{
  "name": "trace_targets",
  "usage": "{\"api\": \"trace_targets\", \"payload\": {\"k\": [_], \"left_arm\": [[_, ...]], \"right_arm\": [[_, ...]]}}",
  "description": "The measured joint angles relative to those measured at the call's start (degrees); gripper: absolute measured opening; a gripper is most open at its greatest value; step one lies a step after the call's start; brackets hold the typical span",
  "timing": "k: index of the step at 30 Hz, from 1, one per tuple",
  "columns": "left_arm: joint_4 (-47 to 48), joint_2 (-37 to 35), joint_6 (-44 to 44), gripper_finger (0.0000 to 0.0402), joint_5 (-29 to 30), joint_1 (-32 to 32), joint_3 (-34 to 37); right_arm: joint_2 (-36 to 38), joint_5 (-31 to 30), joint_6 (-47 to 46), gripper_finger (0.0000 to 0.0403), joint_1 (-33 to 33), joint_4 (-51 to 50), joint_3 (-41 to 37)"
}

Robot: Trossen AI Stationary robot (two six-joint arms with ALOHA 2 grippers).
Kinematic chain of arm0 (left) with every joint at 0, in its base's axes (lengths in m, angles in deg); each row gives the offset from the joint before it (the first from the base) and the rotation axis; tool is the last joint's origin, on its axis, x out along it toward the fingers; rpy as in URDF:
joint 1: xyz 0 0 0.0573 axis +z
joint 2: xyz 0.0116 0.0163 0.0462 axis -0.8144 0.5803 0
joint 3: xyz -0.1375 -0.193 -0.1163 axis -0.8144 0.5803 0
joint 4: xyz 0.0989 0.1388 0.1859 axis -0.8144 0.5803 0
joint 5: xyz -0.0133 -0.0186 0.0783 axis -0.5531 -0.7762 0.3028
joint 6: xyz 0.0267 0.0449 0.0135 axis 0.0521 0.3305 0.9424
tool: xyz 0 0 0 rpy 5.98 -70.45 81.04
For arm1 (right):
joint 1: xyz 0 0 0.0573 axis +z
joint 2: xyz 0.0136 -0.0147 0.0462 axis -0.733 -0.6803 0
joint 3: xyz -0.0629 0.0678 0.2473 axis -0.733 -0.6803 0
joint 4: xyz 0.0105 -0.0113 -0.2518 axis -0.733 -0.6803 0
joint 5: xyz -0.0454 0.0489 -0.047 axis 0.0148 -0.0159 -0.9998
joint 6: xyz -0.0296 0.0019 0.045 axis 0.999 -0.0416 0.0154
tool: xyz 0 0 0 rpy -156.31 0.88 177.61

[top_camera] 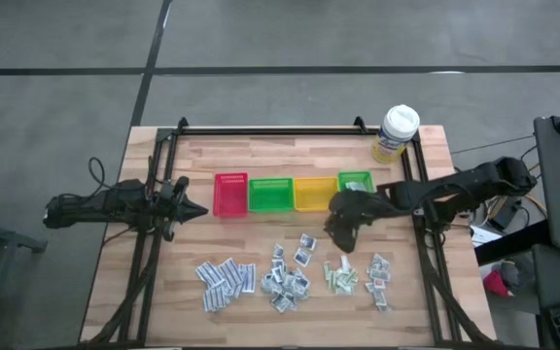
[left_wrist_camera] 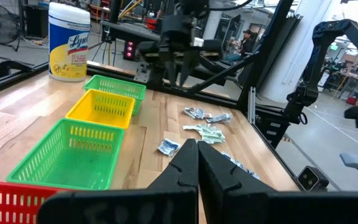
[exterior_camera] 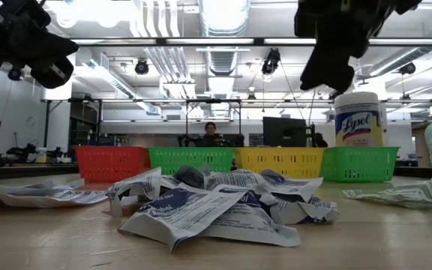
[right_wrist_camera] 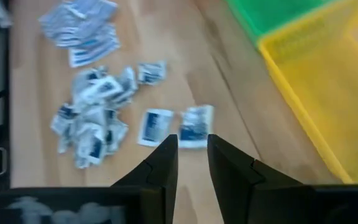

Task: Pick & Place First Aid Supplies
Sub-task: Put the blue alcohol pad into the right green bin

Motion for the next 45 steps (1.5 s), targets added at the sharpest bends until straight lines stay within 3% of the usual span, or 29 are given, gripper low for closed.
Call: {"api": "trace_targets", "payload": {"k": [15, 23, 36, 45], "left_arm": [[0.0, 0.0, 0.0, 0.0, 0.0, 0.0, 0.0], [0.1, 0.0, 0.0, 0.0, 0.0, 0.0, 0.0], [0.0, 0.0, 0.0, 0.0, 0.0, 0.0, 0.0], [0.1, 0.0, 0.0, 0.0, 0.0, 0.0, 0.0]], "right_arm": [[-0.8, 1.7, 6.5, 0.0089, 2.9, 7.6, -0.1], [-11.7, 6.0, 6.3, 0.0091, 2.8, 10.8, 1.8], [-31.9, 3.1, 8.3, 0.0078, 1.5, -20.5, 23.7], [-39.4, 0.2, 12.1, 0.0087, 0.4, -23.6, 32.1]]}}
